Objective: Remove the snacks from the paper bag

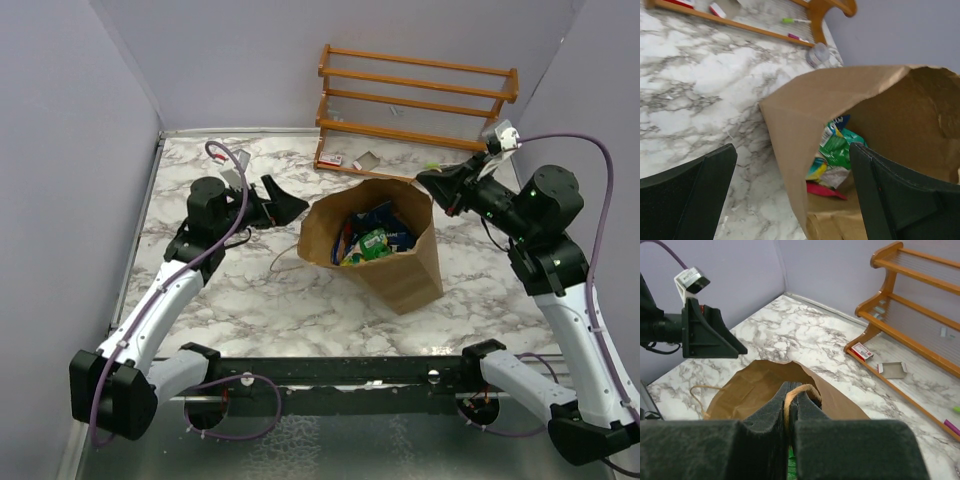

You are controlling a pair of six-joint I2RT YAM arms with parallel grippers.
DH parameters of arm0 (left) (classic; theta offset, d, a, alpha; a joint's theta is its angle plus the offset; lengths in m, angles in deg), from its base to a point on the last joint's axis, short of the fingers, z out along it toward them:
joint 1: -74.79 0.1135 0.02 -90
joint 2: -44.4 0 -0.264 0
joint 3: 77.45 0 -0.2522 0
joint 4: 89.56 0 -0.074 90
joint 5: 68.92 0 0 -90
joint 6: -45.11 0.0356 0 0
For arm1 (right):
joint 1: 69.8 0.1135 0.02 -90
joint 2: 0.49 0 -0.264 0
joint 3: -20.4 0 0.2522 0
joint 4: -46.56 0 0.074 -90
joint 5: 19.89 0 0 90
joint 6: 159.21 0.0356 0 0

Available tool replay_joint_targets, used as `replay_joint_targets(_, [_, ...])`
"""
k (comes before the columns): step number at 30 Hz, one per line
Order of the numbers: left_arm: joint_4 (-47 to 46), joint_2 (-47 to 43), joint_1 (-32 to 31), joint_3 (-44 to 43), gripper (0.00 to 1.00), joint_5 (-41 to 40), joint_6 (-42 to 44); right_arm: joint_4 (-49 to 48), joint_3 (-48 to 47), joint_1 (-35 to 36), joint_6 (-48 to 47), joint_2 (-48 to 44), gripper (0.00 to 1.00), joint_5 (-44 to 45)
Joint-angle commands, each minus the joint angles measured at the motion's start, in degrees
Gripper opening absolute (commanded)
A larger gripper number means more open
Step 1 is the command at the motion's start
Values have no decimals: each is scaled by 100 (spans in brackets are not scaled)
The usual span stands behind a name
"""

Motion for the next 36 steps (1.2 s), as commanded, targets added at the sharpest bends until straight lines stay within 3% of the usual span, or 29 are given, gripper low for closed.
replay_joint_targets(1, [-1112,103,6,293,98,1327,-594,-116,-321,21,-97,-152,1,525])
replay_joint_targets(16, [-1236,630,-728,155,96,1076,-657,433,-1103,21,-586,230,2,2261])
replay_joint_targets(24, [-1584,1158,-1210,-125,96,976,-793,272,-1339,21,-1050,428,2,2874])
replay_joint_targets(32, [-1101,1026,-1269,-193,96,534,-384,233,-1226,21,-1096,209,2,1788])
replay_joint_targets(36, [-590,886,-1275,-245,97,235,-29,91,-783,21,-909,-167,2,399])
